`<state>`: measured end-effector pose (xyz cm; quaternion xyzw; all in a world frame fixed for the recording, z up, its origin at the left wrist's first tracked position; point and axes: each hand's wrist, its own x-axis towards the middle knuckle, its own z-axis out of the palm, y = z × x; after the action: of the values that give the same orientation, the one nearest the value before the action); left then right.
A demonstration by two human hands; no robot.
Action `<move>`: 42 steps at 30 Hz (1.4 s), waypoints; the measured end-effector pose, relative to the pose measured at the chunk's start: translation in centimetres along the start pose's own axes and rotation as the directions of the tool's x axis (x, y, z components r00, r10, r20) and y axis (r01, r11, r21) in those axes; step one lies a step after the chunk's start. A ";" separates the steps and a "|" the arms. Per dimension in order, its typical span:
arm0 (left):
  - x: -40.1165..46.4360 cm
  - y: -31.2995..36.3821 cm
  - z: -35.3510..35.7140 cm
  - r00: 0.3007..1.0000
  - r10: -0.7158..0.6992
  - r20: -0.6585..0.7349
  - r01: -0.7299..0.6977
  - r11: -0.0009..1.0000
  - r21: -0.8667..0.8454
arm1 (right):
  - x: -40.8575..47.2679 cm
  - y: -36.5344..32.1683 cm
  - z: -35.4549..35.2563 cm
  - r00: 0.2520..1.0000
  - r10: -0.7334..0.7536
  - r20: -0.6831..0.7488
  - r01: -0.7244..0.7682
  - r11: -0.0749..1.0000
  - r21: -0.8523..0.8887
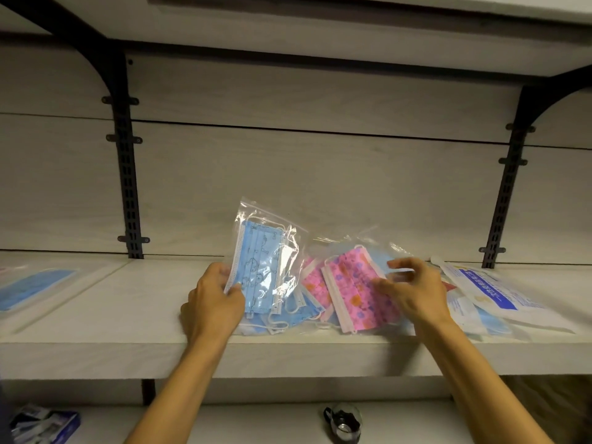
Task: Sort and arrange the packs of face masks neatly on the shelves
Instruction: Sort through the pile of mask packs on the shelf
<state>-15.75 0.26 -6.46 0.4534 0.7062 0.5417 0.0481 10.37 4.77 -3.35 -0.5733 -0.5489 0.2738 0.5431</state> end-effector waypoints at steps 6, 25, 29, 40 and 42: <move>0.2 0.5 -0.3 1.000 0.018 0.008 -0.016 0.976 -0.217 | -0.7 -0.6 -1.5 0.999 0.035 0.035 -0.035 0.999 0.011; -4.4 5.4 -4.3 0.985 -0.111 -0.131 0.034 0.874 -0.484 | -1.7 -5.3 -5.7 0.941 -0.274 0.200 0.198 0.921 0.334; -6.6 4.3 -5.4 0.972 -0.171 -0.159 0.076 0.876 -0.476 | -2.1 -4.8 -5.2 0.920 -0.264 0.289 0.159 0.927 0.338; -12.6 -1.0 -12.6 0.900 -0.237 -0.367 0.105 0.933 -0.345 | -7.5 -4.2 1.1 0.788 -0.298 0.539 0.082 0.918 0.389; -13.0 -1.4 -14.4 0.889 -0.224 -0.399 0.087 0.939 -0.333 | -8.6 -4.8 2.5 0.771 -0.317 0.552 0.093 0.914 0.395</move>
<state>-17.04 -19.14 -7.20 0.2506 0.6410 0.7255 0.0043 4.38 -3.36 -1.96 -0.2867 -0.6967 0.4724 0.4575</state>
